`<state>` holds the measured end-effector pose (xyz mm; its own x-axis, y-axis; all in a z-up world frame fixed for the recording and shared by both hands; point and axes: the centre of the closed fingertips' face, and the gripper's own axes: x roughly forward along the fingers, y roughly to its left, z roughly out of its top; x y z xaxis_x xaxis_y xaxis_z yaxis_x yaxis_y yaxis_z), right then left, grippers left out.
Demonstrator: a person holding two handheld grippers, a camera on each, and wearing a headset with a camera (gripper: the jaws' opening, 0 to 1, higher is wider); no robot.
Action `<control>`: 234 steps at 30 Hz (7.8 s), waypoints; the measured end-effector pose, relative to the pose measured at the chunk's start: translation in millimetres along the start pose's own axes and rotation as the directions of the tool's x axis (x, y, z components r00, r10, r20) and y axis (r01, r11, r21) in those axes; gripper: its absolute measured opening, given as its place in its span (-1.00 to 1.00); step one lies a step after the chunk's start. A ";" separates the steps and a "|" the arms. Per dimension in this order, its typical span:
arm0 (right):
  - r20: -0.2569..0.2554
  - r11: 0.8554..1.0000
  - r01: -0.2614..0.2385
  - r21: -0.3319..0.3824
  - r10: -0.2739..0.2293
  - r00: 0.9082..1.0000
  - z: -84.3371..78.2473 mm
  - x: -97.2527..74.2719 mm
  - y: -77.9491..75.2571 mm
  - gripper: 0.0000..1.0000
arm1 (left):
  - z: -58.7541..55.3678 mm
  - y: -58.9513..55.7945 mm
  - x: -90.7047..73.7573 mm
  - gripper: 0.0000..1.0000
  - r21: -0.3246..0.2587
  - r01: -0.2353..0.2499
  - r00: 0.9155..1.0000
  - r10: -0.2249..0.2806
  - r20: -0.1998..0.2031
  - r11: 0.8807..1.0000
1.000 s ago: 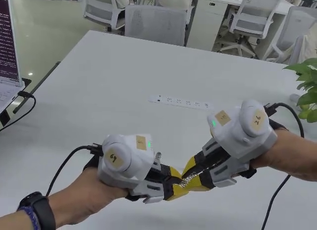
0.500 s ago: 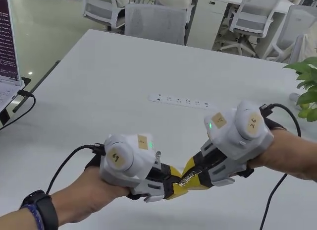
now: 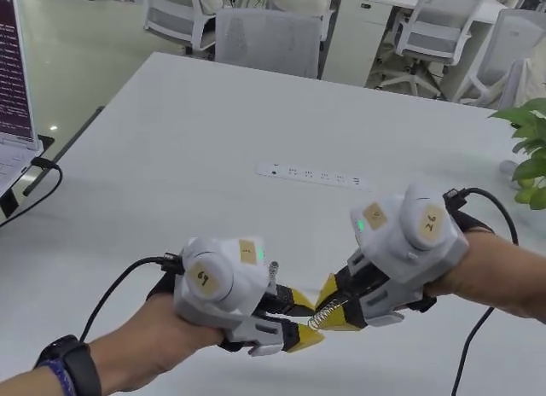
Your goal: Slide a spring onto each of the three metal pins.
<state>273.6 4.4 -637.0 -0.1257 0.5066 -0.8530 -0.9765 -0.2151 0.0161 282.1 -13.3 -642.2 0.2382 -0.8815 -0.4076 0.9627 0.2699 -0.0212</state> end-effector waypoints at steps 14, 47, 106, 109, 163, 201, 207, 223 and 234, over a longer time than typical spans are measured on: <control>-0.023 0.999 0.014 0.038 -0.014 1.000 -17.6 7.2 -1.2 -0.83 | -26.2 4.4 -12.4 -0.65 -0.082 -0.048 0.998 0.045 -0.033 0.996; -0.090 0.970 0.131 0.204 -0.115 0.989 -78.7 2.0 -36.8 -0.84 | -110.5 56.1 -112.7 -0.24 -0.276 -0.390 0.920 0.359 -0.158 0.879; -0.182 0.963 0.181 0.201 -0.145 0.973 -110.0 24.1 -130.7 -0.83 | -143.7 79.2 -188.5 0.31 -0.419 -0.608 0.788 0.574 -0.221 0.674; -0.190 0.966 0.176 0.189 -0.140 0.972 -111.2 26.7 -132.8 -0.83 | -144.9 78.9 -188.8 0.32 -0.420 -0.609 0.788 0.574 -0.223 0.673; -0.306 0.991 0.078 0.113 -0.040 0.951 -139.1 74.6 -145.3 -0.83 | -157.2 74.6 -195.3 0.29 -0.470 -0.628 0.769 0.586 -0.254 0.620; -0.313 0.984 0.108 0.141 -0.060 0.948 -147.3 80.6 -151.9 -0.63 | -155.6 78.8 -196.5 0.30 -0.462 -0.625 0.773 0.580 -0.255 0.630; -0.304 0.981 0.132 0.144 -0.083 0.949 -144.4 74.7 -151.1 -0.55 | -151.8 78.6 -195.3 0.30 -0.459 -0.621 0.777 0.579 -0.249 0.636; -0.256 0.952 0.216 0.216 -0.158 0.954 -141.2 51.1 -147.4 -0.43 | -140.0 77.4 -194.1 0.31 -0.438 -0.614 0.783 0.575 -0.235 0.657; -0.177 0.895 0.271 0.354 -0.220 0.959 -143.9 40.7 -131.0 -0.36 | -133.4 73.9 -193.1 0.31 -0.426 -0.606 0.790 0.571 -0.223 0.672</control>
<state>421.7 -66.9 -749.0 0.1251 0.3851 -0.9144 -0.9703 0.2398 -0.0317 290.0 228.6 -686.8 0.7094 -0.4559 -0.5375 0.4475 0.8805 -0.1563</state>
